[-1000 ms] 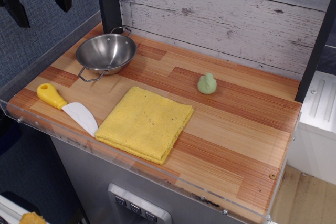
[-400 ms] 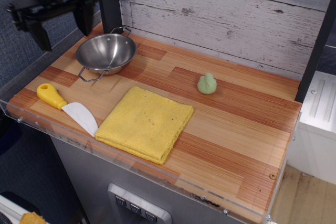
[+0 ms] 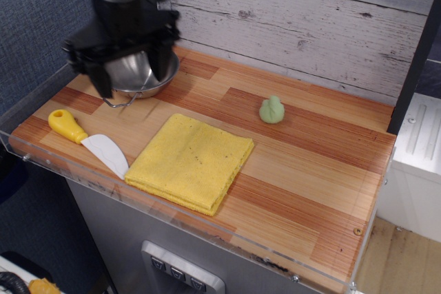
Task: Place the yellow cloth on the right edge of the table.
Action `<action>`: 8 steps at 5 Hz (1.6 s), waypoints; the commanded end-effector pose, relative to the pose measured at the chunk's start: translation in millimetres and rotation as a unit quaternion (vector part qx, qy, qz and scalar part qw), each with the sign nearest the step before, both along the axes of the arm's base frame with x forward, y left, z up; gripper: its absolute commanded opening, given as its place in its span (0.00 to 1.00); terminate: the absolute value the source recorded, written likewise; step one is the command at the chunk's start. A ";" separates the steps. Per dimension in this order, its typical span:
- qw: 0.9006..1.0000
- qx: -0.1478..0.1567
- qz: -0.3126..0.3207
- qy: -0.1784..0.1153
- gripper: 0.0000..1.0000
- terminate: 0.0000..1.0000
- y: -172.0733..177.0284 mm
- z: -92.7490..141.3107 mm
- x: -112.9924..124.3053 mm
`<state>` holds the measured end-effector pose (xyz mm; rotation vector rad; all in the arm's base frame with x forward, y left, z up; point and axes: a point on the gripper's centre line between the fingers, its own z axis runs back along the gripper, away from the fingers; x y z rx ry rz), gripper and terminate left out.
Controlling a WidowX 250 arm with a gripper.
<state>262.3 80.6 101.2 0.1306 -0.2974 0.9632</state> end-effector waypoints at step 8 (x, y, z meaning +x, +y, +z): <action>0.999 -0.016 -0.048 0.005 1.00 0.00 -34.0 -76.5 15.9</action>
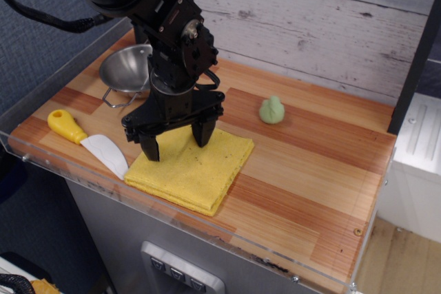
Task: Place the yellow cloth on the right edge of the table.
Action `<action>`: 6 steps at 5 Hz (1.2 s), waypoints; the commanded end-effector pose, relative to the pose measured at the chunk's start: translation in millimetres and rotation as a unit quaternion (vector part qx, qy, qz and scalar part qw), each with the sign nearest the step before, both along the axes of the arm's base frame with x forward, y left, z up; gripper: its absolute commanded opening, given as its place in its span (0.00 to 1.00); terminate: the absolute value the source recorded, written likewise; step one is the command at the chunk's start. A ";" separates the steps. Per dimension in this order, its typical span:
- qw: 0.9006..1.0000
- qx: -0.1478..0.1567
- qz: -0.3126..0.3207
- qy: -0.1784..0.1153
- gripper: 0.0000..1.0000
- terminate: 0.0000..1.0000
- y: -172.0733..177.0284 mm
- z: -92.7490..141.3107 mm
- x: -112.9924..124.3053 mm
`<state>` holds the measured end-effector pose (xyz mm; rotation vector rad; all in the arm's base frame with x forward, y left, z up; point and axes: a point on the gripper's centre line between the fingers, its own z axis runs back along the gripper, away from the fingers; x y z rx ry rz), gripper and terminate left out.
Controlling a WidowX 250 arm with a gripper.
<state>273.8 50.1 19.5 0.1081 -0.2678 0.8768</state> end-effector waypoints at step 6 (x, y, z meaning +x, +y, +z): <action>0.998 -0.025 -0.060 0.003 1.00 0.00 -74.2 9.8 18.2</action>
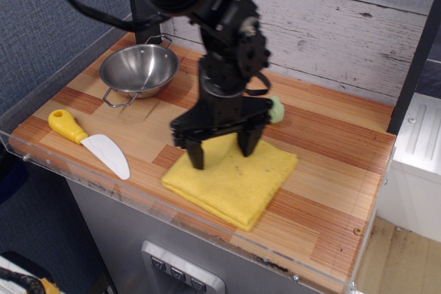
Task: Place the yellow cloth on the right edge of the table.
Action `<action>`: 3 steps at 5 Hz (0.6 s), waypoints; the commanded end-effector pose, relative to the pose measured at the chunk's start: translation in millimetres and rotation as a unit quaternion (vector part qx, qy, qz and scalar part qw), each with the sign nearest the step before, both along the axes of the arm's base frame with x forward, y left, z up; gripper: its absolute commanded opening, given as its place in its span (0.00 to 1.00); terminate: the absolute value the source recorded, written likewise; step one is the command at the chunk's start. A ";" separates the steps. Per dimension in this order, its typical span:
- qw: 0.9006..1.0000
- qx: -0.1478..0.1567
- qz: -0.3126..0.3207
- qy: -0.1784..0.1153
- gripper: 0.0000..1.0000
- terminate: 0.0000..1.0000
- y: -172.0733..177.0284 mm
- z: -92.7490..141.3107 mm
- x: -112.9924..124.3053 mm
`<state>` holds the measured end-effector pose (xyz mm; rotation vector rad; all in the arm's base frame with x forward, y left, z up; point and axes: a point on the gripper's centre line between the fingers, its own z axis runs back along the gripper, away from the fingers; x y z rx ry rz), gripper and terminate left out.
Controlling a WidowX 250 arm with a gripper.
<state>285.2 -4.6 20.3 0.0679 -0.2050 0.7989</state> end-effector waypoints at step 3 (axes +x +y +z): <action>0.998 -0.020 -0.057 -0.026 1.00 0.00 -68.5 7.0 20.1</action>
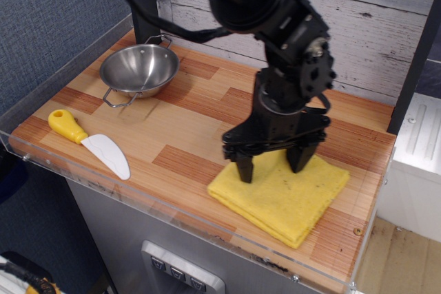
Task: Place the yellow cloth on the right edge of the table.
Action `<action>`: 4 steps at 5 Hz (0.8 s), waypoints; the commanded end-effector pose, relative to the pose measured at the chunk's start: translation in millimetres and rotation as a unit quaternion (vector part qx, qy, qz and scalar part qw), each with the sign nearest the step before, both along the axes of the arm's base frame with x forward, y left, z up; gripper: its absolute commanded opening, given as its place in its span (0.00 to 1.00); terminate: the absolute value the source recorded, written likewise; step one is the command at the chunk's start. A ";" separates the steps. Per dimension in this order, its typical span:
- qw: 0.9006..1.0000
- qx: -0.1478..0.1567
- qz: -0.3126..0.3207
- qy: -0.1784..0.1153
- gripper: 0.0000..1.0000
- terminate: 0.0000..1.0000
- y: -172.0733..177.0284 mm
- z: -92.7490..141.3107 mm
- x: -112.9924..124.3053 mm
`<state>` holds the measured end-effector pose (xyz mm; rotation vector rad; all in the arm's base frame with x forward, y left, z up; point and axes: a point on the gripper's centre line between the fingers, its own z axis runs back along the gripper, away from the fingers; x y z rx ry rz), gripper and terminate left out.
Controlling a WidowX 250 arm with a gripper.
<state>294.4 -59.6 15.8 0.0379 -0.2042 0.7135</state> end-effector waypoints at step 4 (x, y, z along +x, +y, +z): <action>0.999 -0.025 0.003 -0.044 1.00 0.00 -11.2 23.1 68.3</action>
